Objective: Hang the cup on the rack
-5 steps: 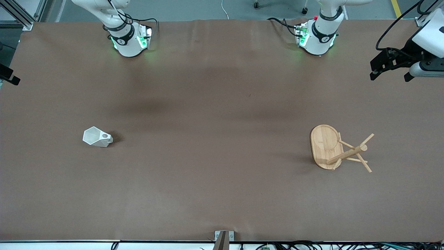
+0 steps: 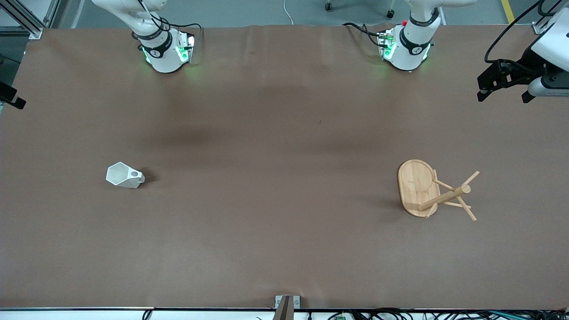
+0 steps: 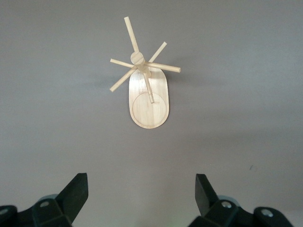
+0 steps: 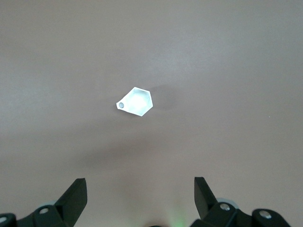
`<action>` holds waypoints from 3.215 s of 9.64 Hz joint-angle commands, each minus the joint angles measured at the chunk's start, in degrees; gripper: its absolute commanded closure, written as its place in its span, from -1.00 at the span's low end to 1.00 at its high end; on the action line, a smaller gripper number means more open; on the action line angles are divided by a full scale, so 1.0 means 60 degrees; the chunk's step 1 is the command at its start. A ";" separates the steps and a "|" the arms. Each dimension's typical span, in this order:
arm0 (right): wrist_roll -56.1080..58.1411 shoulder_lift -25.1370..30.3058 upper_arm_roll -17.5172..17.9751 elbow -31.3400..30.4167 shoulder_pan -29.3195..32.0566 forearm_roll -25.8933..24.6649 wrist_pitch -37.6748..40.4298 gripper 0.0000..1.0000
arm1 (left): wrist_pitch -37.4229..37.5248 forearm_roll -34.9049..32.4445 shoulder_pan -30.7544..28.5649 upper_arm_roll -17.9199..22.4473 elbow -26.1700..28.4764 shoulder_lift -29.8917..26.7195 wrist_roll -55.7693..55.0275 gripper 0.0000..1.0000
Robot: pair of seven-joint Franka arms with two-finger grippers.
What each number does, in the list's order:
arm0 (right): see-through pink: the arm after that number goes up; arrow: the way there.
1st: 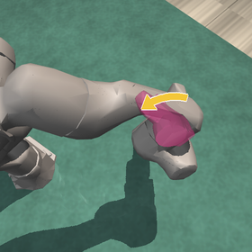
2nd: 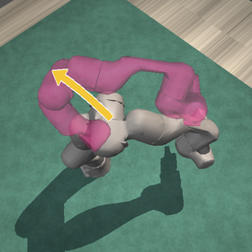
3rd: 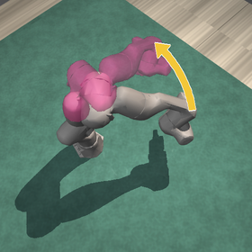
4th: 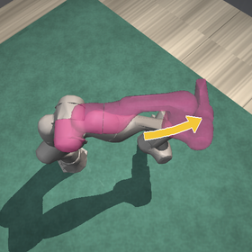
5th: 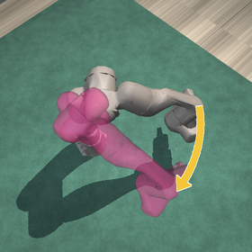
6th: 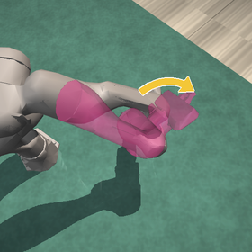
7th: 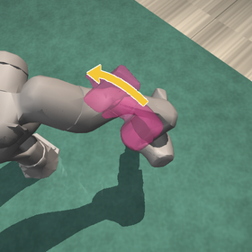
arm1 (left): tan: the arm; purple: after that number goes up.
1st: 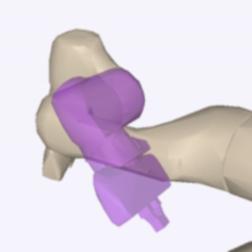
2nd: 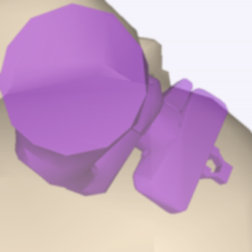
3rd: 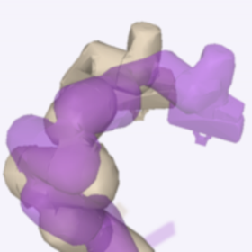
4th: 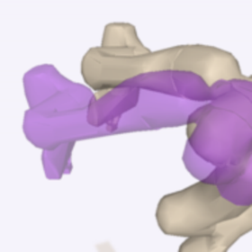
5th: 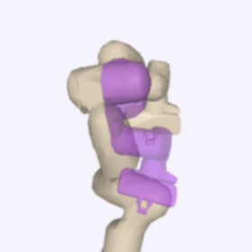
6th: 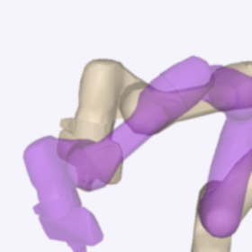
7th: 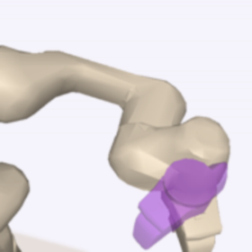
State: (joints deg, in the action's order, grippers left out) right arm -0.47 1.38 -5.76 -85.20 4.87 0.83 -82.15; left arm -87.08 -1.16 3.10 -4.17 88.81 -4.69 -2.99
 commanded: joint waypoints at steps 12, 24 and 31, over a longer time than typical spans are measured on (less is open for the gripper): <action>0.1905 -0.2674 0.0125 -0.6189 0.0007 -0.0153 -0.9871 -0.99 | 0.0451 -0.0040 0.0069 -0.0008 0.0140 0.0343 0.0206 -1.00; 0.1837 -0.3540 0.0140 -0.6748 0.0009 -0.0109 -1.1197 0.98 | -0.0324 0.0531 0.2409 -0.0184 -0.1002 0.2479 0.0220 -1.00; 0.1676 -0.2327 0.0169 -0.5112 -0.0720 -0.0021 -0.8054 0.99 | -0.1334 0.2039 0.3393 -0.0870 -0.1031 0.3315 0.0337 -1.00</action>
State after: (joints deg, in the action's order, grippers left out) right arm 10.94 -16.56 -4.69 -117.84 3.26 0.85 -135.54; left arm -94.11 9.64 22.54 -8.19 82.80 13.24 -1.93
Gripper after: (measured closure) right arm 0.952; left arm 0.000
